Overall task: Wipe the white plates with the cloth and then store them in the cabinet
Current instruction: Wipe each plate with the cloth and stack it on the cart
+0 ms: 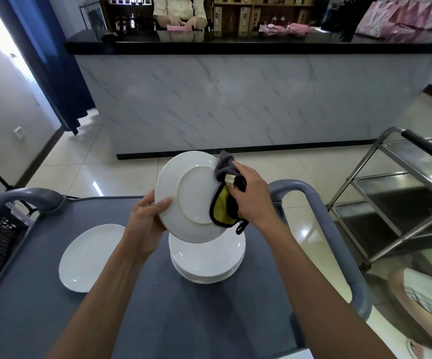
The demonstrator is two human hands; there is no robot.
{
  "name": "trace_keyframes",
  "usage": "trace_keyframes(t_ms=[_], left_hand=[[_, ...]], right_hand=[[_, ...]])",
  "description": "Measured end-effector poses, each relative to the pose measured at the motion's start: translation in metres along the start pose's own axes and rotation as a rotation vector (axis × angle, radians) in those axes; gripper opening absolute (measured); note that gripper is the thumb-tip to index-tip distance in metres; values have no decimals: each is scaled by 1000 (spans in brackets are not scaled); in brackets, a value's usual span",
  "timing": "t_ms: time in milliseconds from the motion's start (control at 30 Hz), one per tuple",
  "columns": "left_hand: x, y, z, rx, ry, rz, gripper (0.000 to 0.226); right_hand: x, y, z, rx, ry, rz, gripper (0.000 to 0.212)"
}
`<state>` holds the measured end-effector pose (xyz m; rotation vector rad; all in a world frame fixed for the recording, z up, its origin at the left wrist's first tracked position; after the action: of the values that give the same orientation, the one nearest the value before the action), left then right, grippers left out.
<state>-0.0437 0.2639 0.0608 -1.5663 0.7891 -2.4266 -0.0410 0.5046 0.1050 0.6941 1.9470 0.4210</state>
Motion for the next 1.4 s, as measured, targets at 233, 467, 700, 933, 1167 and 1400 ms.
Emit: trace_keyframes(t_ms=[233, 467, 700, 933, 1167, 1400], left_hand=[[2, -1, -4, 26, -4, 93, 35], [10, -3, -7, 77, -47, 88, 30], [6, -17, -13, 140, -68, 99, 32], [4, -20, -14, 245, -72, 49, 28], [15, -30, -7, 378, -353, -556, 8], [5, -59, 4, 301, -674, -1362, 8]], right_hand=[[8, -2, 22, 70, -91, -74, 58], [1, -18, 55, 95, -64, -78, 62], [-19, -33, 76, -23, 39, -9, 67], [-32, -19, 83, -9, 104, -46, 63], [-15, 21, 75, 108, 41, 27, 62], [4, 49, 72, 143, 1, 133, 59]])
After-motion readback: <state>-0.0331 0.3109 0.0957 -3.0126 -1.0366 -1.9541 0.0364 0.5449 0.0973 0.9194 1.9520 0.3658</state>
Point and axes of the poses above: each hand's wrist, its own z-axis away from the middle knuckle, its own y-axis out of the back of the hand, x = y × z, the point moved 5 cm from there along -z, towards the middle knuckle, and after that the axes turned 15 degrees about y, right-handed, at the moved point
